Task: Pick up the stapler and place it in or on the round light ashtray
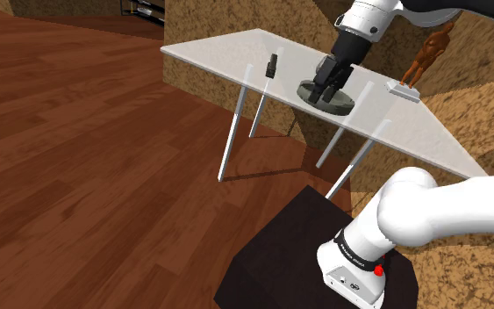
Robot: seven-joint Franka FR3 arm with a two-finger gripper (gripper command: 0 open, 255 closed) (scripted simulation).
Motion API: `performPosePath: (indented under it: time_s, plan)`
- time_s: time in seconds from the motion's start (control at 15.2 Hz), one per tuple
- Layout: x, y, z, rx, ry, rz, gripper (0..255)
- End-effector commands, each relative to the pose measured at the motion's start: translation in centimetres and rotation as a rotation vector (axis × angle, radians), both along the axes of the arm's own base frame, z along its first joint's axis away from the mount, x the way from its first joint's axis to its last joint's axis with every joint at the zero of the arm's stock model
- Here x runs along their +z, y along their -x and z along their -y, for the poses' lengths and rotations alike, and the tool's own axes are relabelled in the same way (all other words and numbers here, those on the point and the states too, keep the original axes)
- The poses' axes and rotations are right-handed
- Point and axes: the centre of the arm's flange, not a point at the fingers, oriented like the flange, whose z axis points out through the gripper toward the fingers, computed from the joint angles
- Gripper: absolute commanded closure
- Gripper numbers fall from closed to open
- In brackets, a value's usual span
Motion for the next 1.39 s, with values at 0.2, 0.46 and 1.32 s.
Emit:
performPosePath:
  time_s: [0.2, 0.46, 1.32]
  plan:
    - [0.1, -3.9, 0.6, -0.101, 0.009, -0.014, 0]
    - [0.2, -9.0, 1.9, -0.235, 0.020, -0.033, 0]
    - [0.2, -23.4, 10.8, -0.670, 0.057, -0.094, 0]
